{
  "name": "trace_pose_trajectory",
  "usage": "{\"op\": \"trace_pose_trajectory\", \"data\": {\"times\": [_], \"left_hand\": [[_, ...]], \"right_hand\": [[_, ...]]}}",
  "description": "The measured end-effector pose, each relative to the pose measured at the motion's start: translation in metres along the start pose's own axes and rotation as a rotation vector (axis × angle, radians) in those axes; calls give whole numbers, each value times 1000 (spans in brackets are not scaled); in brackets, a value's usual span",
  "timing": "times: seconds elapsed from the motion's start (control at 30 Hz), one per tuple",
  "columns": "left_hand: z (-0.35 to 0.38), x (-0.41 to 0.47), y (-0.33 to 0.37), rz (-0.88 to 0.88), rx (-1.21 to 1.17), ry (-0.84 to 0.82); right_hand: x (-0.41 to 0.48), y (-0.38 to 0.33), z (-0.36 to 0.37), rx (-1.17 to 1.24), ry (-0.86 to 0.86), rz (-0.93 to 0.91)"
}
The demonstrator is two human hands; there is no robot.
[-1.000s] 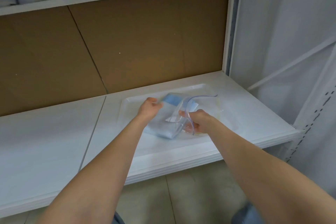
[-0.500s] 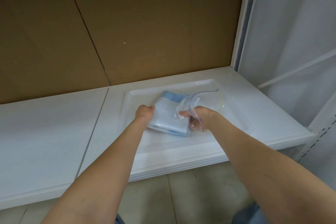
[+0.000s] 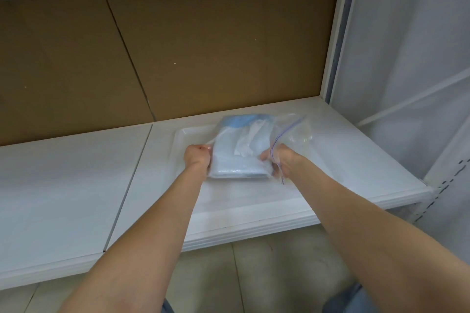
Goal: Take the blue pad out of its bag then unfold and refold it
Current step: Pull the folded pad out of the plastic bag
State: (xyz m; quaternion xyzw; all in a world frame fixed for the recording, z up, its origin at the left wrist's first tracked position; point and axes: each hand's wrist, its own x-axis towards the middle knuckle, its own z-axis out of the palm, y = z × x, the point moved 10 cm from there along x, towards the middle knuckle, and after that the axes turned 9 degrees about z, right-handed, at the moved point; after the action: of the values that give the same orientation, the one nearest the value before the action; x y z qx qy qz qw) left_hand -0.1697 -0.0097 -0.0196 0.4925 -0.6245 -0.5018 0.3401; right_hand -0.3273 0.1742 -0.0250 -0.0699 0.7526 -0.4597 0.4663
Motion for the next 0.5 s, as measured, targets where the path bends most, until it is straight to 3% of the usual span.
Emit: {"op": "trace_pose_trajectory", "data": {"times": [0.1, 0.23, 0.4, 0.5], "left_hand": [[-7, -2, -4, -92, -136, 42], [-15, 8, 3, -84, -140, 63], [8, -10, 20, -92, 64, -299], [-1, -8, 32, -51, -40, -192]], "right_hand": [[-1, -16, -16, 44, 90, -112], [1, -24, -35, 87, 188, -167], [-6, -26, -60, 102, 276, -155], [-12, -25, -68, 91, 294, -143]]}}
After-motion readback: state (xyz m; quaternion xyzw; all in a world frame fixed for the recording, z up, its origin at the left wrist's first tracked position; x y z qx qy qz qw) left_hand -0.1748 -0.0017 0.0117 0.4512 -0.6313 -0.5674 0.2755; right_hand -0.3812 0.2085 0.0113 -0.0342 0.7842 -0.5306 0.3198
